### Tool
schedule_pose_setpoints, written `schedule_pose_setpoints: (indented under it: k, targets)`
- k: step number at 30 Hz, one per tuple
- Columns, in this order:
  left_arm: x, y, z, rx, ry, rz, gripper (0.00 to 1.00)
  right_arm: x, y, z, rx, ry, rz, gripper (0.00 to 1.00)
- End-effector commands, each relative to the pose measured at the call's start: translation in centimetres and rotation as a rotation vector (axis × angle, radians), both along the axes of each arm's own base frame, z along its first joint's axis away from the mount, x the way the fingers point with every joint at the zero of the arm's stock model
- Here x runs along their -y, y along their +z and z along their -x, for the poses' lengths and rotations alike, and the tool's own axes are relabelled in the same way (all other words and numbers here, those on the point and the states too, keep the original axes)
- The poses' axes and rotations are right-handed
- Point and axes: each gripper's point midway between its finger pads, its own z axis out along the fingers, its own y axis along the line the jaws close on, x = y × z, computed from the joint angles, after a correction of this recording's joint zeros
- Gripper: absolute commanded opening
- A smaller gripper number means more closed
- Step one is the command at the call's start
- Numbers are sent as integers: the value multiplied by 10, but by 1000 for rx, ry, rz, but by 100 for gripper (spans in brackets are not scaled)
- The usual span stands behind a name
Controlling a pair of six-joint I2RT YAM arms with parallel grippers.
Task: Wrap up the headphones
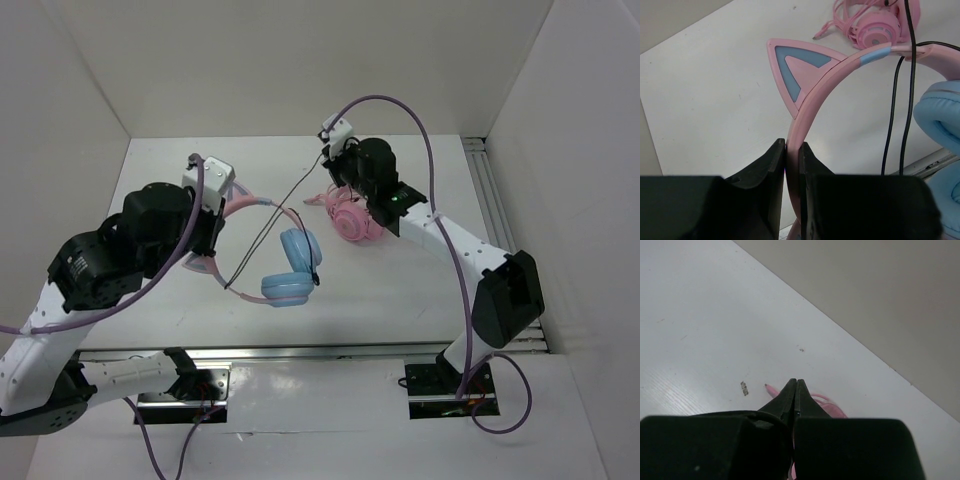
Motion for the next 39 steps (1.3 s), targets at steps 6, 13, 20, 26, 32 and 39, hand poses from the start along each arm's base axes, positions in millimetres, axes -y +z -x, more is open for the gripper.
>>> schedule_pose_setpoints:
  k: [6,13,20,26,32,39]
  targets:
    - [-22,33,-9,83,173,81,0,16,0,-17,20,-56,-80,0]
    - [0,53,-3,125,56,208,0,4,-3,-16,-4,-9,-93,0]
    - [8,98,0,287,-7,382,0,-42,-26,1,-65,119,-134,0]
    - [-4,150,-18,413,122,476,0,-95,-59,18,-175,272,-225,0]
    - [19,176,-44,465,131,546,0,-139,-71,55,-303,559,-426,0]
    - [56,156,-75,385,125,539,0,-160,-67,92,-411,780,-560,1]
